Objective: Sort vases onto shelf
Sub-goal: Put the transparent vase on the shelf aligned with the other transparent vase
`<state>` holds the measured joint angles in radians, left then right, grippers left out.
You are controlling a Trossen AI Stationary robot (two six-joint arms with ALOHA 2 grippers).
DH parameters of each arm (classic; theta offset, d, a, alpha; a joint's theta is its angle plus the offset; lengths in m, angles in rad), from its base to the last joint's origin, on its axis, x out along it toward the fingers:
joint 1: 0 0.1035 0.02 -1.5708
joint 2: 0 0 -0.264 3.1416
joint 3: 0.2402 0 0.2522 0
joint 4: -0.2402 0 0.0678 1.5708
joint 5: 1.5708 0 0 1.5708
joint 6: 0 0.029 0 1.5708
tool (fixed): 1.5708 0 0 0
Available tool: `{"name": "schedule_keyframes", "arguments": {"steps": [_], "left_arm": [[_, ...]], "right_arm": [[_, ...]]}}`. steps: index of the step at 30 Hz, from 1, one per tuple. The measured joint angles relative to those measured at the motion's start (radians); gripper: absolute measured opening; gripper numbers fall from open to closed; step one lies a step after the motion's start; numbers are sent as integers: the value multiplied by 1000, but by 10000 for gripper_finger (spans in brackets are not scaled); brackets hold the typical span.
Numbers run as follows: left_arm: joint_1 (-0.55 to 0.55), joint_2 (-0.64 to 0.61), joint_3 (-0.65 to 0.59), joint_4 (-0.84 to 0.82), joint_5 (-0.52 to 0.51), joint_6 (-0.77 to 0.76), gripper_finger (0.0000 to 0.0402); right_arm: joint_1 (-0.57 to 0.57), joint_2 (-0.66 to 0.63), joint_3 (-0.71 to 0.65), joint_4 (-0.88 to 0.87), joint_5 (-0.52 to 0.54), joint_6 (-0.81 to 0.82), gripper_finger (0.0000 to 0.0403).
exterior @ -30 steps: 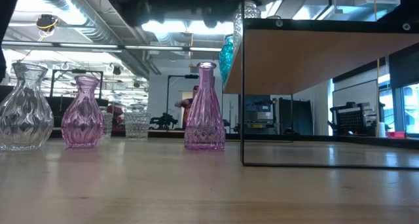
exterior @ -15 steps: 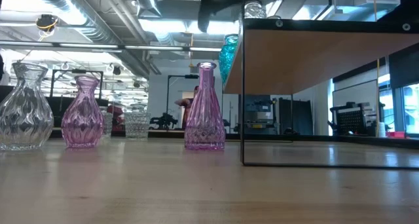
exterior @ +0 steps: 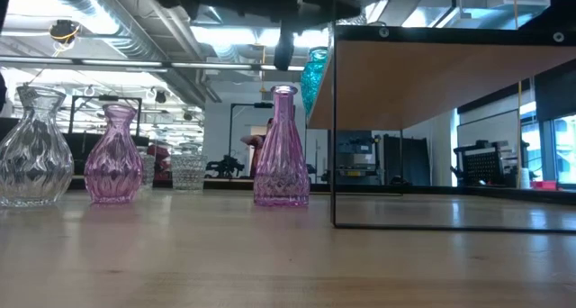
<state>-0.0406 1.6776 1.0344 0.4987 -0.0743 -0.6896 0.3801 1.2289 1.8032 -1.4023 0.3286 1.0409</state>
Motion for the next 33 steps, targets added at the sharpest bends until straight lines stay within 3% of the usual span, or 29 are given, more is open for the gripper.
{"name": "schedule_keyframes", "arguments": {"steps": [13, 22, 30, 33], "left_arm": [[23, 29, 0, 4, -171, -43, 4], [76, 29, 0, 4, -162, -42, 4], [41, -6, 0, -3, -143, -42, 4], [23, -38, 0, -95, -208, -42, 2]], "right_arm": [[0, 0, 0, 15, 0, 2, 184], [0, 0, 0, 14, -9, 2, 184], [0, 0, 0, 14, -16, 2, 184], [0, 0, 0, 14, -16, 1, 184]]}}
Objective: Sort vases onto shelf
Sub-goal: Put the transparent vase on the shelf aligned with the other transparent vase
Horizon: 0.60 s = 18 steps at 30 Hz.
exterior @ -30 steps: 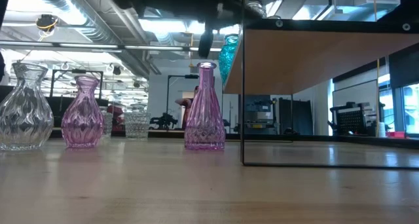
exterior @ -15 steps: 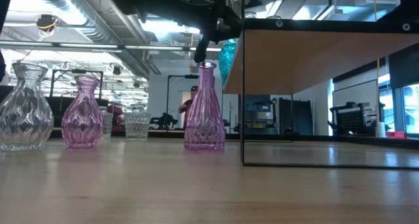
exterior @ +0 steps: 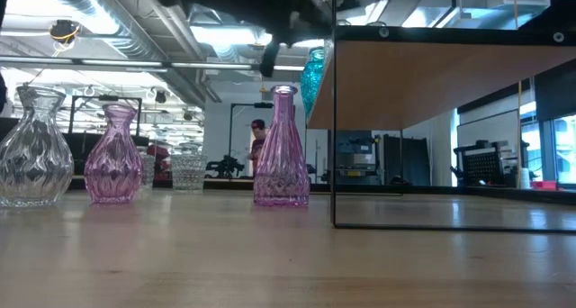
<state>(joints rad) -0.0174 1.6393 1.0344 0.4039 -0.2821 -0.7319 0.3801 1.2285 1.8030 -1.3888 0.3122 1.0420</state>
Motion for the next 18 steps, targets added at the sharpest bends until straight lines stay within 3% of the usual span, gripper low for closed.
{"name": "schedule_keyframes", "arguments": {"steps": [3, 6, 18], "left_arm": [[-19, -42, 0, -159, -125, -26, 1], [-15, -54, 0, -253, -174, -68, 1], [39, -29, -1, -251, -244, -115, 0]], "right_arm": [[0, 0, 0, 0, 0, 0, 184], [0, 0, 0, 0, 0, -3, 184], [0, 0, 0, 0, -10, -18, 184]]}}
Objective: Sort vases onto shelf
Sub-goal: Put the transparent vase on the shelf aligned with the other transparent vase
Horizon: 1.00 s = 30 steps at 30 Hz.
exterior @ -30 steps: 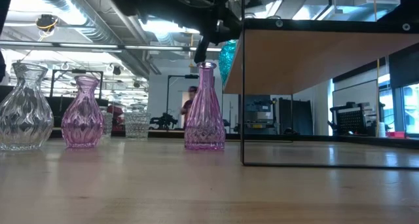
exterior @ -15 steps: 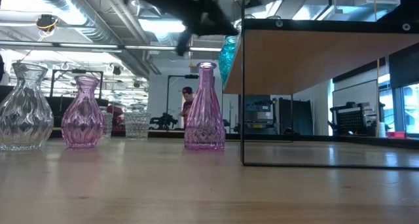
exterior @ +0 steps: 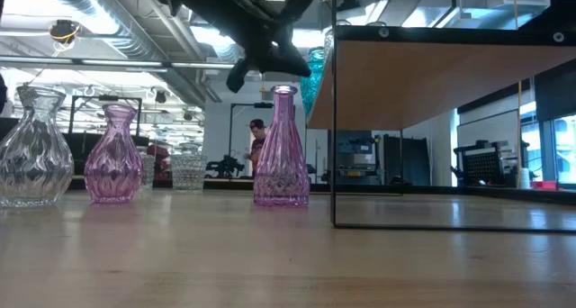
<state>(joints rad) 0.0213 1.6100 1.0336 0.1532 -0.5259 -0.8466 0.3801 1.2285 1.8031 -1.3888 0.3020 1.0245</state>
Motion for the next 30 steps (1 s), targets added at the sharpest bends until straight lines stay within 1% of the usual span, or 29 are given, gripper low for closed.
{"name": "schedule_keyframes", "arguments": {"steps": [2, 6, 14, 18, 25, 30], "left_arm": [[9, 1, 0, 15, 7, 0, 0], [25, 1, 0, 53, 60, 0, 0], [22, 1, 0, 80, 110, -12, 0], [32, 1, 0, 94, 166, -19, 0], [35, 1, 0, 138, 171, -19, 0], [38, 1, 0, 160, 198, -25, 0]], "right_arm": [[0, 0, 0, 0, 0, -1, 184], [0, 0, 0, 0, 0, -5, 184], [0, 0, 0, 0, 0, -6, 184], [0, 0, 0, 0, 0, -7, 184], [0, 0, 0, 0, 0, -5, 184], [0, 0, 0, 0, 0, -3, 184]]}}
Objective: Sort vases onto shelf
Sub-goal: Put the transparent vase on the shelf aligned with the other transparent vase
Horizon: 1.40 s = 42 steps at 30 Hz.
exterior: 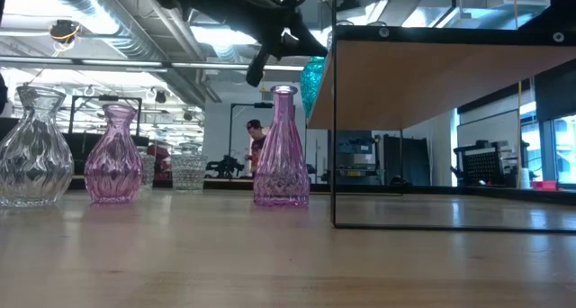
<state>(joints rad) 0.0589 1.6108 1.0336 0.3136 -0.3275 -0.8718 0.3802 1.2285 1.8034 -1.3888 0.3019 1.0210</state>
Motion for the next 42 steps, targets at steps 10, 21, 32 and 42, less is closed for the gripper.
{"name": "schedule_keyframes", "arguments": {"steps": [10, 21, 32, 42], "left_arm": [[-2, 89, 2, 113, 31, -63, 0], [-24, 77, 2, 109, -112, -76, 0], [-3, 84, 42, 87, -171, -92, 0], [13, 105, 98, 68, -112, -66, 0]], "right_arm": [[0, 0, 0, 0, 0, -1, 184], [114, 0, 0, 0, 62, 46, 184], [146, 0, 0, 0, 125, 75, 184], [146, 0, 0, 1, 125, 77, 184]]}}
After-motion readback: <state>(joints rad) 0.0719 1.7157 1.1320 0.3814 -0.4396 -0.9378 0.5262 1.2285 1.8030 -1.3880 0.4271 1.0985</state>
